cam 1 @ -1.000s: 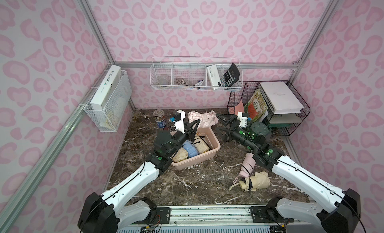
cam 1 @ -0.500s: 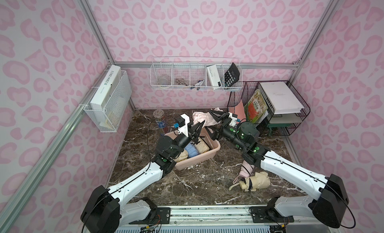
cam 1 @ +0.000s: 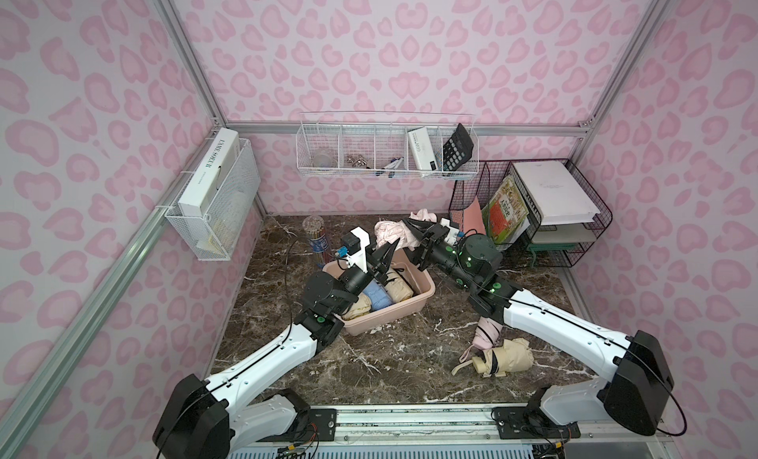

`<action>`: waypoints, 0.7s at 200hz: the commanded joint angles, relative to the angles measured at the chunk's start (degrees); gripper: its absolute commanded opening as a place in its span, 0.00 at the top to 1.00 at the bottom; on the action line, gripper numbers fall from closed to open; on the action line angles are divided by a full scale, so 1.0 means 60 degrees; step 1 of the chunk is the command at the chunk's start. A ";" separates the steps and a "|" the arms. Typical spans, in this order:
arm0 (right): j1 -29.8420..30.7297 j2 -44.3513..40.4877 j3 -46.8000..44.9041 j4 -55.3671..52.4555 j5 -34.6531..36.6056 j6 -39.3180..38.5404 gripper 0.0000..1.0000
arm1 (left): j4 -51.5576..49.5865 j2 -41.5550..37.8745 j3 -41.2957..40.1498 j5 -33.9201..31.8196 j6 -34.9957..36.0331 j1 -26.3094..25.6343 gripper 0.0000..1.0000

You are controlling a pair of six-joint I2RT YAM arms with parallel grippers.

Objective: Put the umbrella into the storage box
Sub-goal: Pick up the umbrella from the center of the board.

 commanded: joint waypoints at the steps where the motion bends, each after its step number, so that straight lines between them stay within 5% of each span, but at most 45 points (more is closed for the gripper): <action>1: -0.0006 0.0029 0.0088 0.0321 0.0297 -0.0147 0.60 | -0.0307 -0.0199 0.0056 0.0703 0.0381 -0.0019 0.87; 50: -0.0028 0.0133 0.0174 0.0237 0.0349 -0.0435 0.68 | -0.1201 -0.0753 -0.0227 0.0803 0.0913 -0.0019 0.39; 69: -0.0042 0.0177 0.0223 0.0037 0.0331 -0.0713 0.70 | -0.1758 -0.1141 -0.0303 0.0693 0.1370 -0.0019 0.02; 105: -0.0466 0.0015 0.0087 -0.0881 0.0320 -0.2067 0.70 | -0.3386 -0.2396 -0.0468 0.0624 0.2007 -0.0020 0.01; 140: -0.0914 -0.0216 0.0717 -0.3986 0.0369 -0.6018 0.72 | -0.5550 -0.4105 -0.0701 -0.0038 0.1835 -0.0020 0.02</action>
